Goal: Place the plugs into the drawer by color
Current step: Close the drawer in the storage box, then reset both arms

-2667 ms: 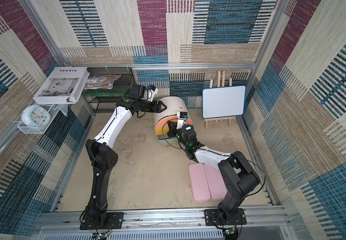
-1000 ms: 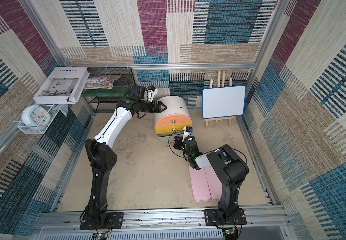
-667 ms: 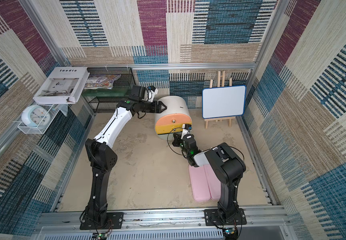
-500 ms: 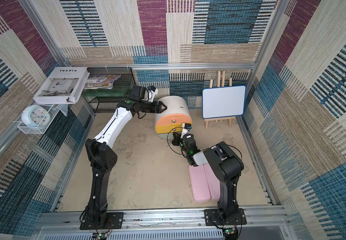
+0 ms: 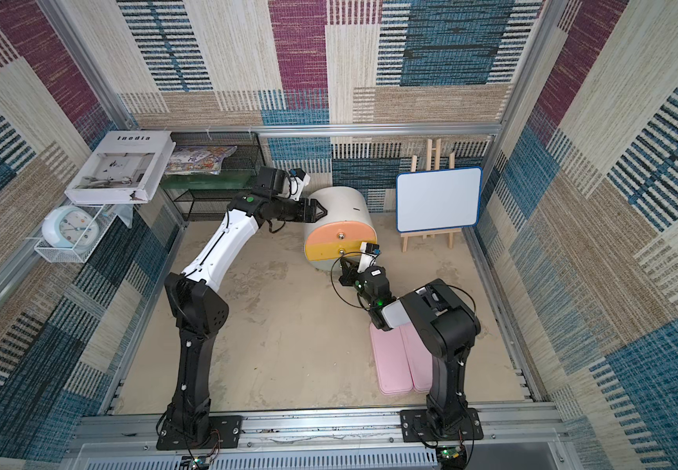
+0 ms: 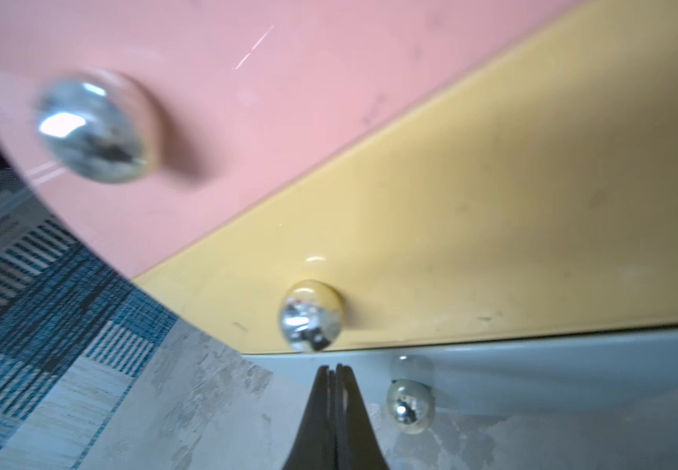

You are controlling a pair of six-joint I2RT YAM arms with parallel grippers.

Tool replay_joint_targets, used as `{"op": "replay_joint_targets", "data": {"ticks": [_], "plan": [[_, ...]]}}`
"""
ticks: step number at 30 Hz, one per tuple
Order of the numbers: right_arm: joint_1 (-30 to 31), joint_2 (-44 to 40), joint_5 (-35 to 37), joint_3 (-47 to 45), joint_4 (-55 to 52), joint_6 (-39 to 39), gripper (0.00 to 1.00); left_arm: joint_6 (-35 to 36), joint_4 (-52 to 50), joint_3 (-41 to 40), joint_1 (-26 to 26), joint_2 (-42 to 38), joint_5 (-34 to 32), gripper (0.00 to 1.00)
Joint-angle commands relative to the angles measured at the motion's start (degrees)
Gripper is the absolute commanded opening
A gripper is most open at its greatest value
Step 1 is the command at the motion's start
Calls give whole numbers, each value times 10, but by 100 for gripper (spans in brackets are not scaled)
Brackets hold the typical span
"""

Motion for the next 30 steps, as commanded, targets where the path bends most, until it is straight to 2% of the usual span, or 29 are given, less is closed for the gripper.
{"op": "replay_joint_targets", "data": {"ticks": [1,4,6,7,8,10,11,12,13,14,15,16,17,18,21,24,25,27,28,29,30], "plan": [[15,-103,-53,-32,-44,-30,13,15,1,-14,0,-82,-40,84],[24,-226,-23,-57,-234,-83,34,33,33,-142,1,-200,-86,89],[24,-313,35,-71,-351,-123,48,45,69,-272,1,-294,-114,92],[23,-362,91,-78,-401,-131,56,51,106,-364,1,-352,-134,95],[22,-407,137,-93,-416,-154,69,51,162,-465,1,-411,-166,100],[18,-459,238,-145,-374,-227,100,59,250,-627,0,-507,-212,99],[17,-474,294,-178,-336,-272,99,47,276,-700,1,-547,-231,99],[17,-492,312,-199,-305,-361,99,50,310,-762,0,-575,-242,99],[13,-511,303,-222,-268,-449,99,93,363,-840,1,-604,-251,99],[-5,-517,269,-251,-221,-497,99,159,408,-905,0,-629,-265,99],[-26,-508,268,-273,-179,-510,99,156,437,-948,2,-646,-315,99],[-52,-491,290,-275,-175,-489,99,125,470,-992,13,-657,-377,99],[-87,-466,265,-268,-196,-479,99,115,480,-1020,38,-660,-380,99],[-116,-439,254,-279,-169,-471,99,126,480,-1035,62,-656,-363,99],[-187,-349,198,-338,8,-438,99,142,533,-1078,133,-594,-347,99],[-228,-293,148,-322,59,-423,99,167,678,-1115,179,-521,-293,100],[-252,-260,137,-323,97,-409,99,174,680,-1103,192,-508,-263,99],[-294,-179,109,-325,183,-368,99,181,761,-1112,202,-478,-253,100],[-303,-142,87,-327,237,-365,99,167,738,-1086,214,-459,-234,99],[-306,-148,74,-311,191,-365,99,153,729,-1071,217,-441,-233,99],[-313,-175,62,-275,76,-358,99,156,814,-1098,218,-409,-224,99]]}}
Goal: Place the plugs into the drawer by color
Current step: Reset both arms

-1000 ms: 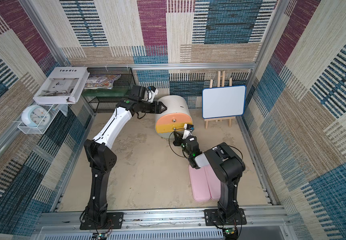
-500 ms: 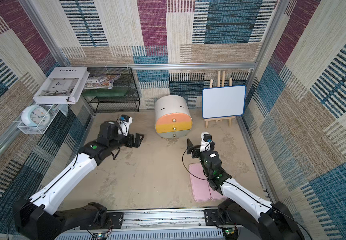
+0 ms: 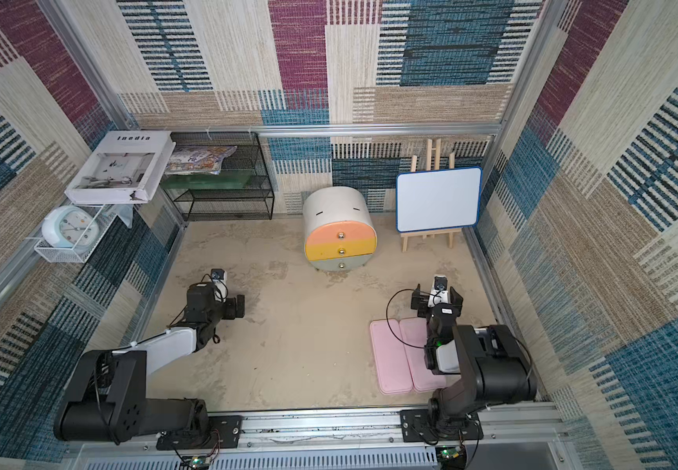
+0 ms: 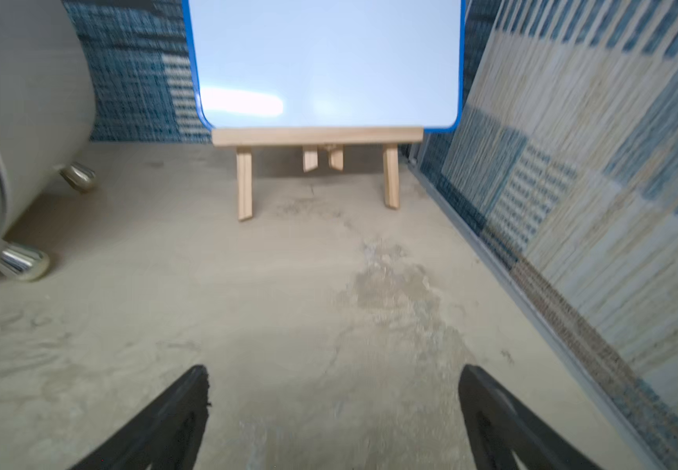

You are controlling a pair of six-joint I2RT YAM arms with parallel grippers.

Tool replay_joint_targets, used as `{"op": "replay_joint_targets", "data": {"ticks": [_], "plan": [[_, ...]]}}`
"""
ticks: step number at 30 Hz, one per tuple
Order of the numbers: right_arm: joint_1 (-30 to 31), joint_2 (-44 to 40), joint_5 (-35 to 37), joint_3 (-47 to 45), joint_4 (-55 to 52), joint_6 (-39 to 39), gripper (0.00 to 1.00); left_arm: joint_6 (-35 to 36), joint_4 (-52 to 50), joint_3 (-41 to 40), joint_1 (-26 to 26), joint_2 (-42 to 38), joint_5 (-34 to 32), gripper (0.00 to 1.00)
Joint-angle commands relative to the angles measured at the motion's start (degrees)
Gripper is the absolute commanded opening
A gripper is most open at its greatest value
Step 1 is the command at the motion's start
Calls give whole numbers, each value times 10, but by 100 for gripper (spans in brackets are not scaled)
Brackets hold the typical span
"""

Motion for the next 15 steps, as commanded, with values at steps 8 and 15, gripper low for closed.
{"op": "replay_joint_targets", "data": {"ticks": [8,15], "plan": [[-24,-16,-122,74,-68,7,99,-26,172,-6,16,72,21,99],[-25,-19,-127,72,-66,5,99,-27,185,-18,17,64,23,99]]}}
